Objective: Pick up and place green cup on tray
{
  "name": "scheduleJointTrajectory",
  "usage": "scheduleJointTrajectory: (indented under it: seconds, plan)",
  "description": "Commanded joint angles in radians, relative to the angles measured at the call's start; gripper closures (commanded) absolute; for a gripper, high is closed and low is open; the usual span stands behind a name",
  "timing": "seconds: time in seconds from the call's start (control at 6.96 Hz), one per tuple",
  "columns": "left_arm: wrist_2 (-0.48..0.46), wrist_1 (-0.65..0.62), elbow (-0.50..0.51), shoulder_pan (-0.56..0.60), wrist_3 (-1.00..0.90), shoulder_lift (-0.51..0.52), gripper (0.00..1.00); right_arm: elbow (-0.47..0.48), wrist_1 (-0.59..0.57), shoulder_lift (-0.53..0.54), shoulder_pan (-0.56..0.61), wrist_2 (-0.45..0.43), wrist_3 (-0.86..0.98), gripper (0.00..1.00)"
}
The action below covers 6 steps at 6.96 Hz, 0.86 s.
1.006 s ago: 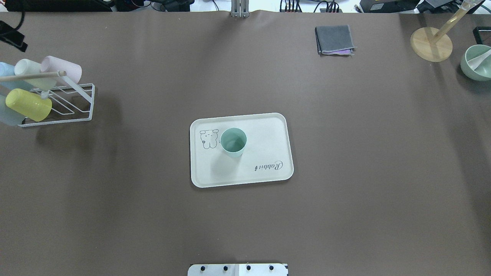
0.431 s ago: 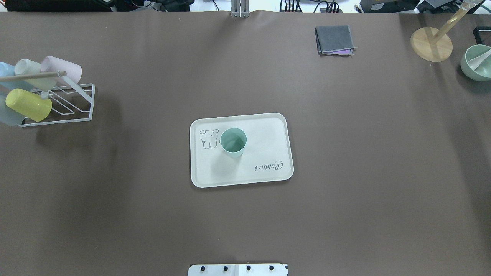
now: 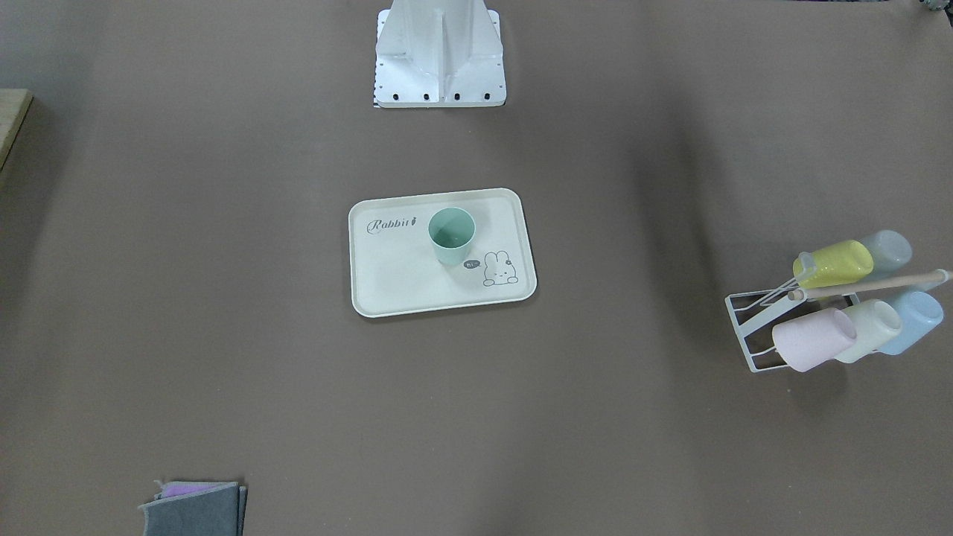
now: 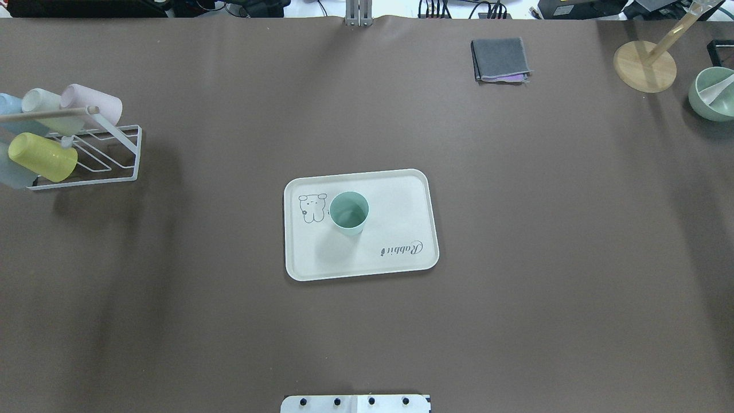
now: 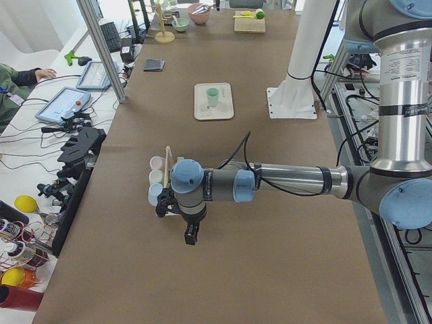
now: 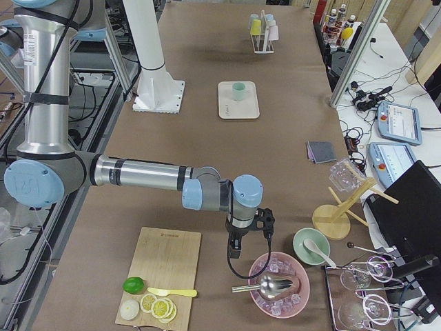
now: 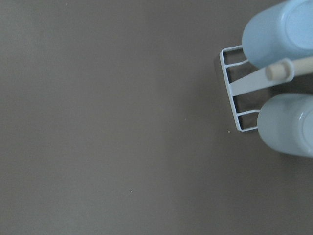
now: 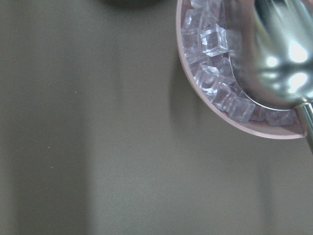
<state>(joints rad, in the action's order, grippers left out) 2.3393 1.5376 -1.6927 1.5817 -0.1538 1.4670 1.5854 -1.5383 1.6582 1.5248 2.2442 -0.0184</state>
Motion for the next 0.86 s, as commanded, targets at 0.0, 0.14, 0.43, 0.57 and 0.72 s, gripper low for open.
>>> scheduleJointTrajectory:
  seconds: [0.0, 0.14, 0.43, 0.57, 0.72]
  plan:
    - [-0.003, 0.003, 0.027, 0.014, -0.013, -0.017, 0.01, -0.001, 0.0, 0.0, 0.0, 0.0, 0.0, 0.0]
    - [-0.002, 0.004, 0.036, 0.014, -0.013, -0.011, 0.01, -0.002, 0.0, 0.0, 0.0, -0.002, 0.0, 0.0]
    - [-0.003, 0.003, 0.031, 0.014, -0.013, -0.005, 0.01, -0.002, 0.0, 0.0, 0.0, -0.002, 0.0, 0.0]
    - [-0.005, 0.004, 0.015, 0.014, -0.026, -0.011, 0.01, -0.002, 0.001, 0.0, 0.0, -0.002, 0.0, 0.0]
    - [0.0, 0.003, -0.01, 0.014, -0.023, -0.011, 0.01, -0.004, 0.0, 0.002, 0.0, -0.003, 0.0, 0.0]
